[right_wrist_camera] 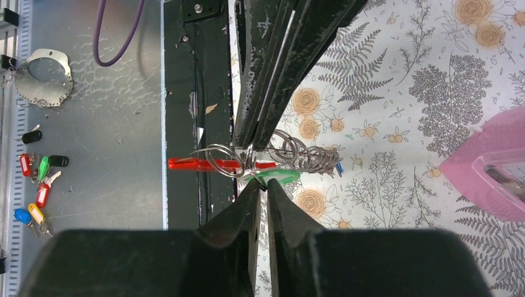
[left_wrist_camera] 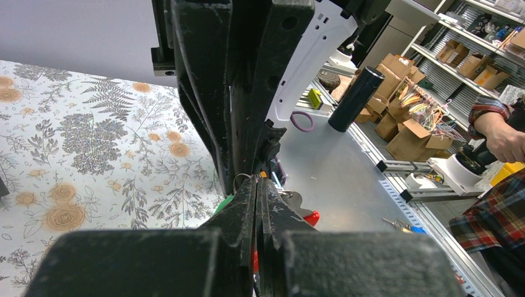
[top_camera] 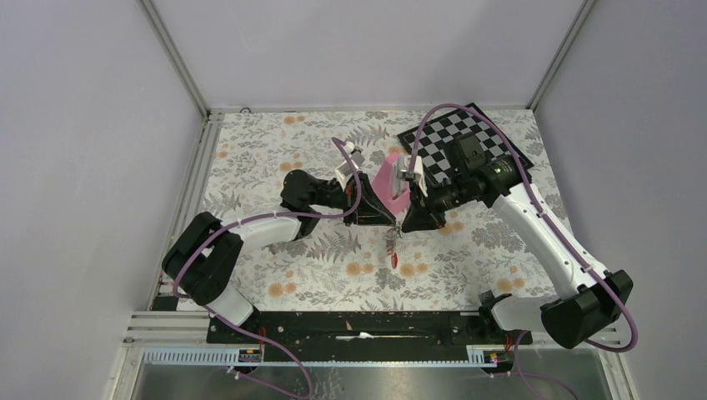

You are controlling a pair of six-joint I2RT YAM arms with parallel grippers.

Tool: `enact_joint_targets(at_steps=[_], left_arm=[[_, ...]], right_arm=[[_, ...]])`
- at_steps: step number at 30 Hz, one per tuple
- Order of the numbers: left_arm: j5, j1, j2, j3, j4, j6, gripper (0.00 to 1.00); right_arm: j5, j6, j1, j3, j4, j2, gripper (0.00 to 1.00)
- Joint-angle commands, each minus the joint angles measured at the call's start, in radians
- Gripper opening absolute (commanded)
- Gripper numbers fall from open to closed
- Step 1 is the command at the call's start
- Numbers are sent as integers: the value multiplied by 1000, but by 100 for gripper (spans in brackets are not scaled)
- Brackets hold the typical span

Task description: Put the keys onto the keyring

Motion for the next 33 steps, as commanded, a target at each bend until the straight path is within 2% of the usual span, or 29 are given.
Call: enact_joint_targets(at_steps=[1,4,26,33], left_arm=[[10,3,-19,41,80,-10,0],[12,3,-17,44,96,-19,0],[21,-13,26,68,167,-77,0],[65,-22,24,66,195,-85,0]], right_arm=[[-58,-14,-4,-2,23,-4,10],[-70,-15,-4,-17,28,-8,0],[-76,56,-4,-49,115,8,0],[-70,68,-4,-51,133,20,0]])
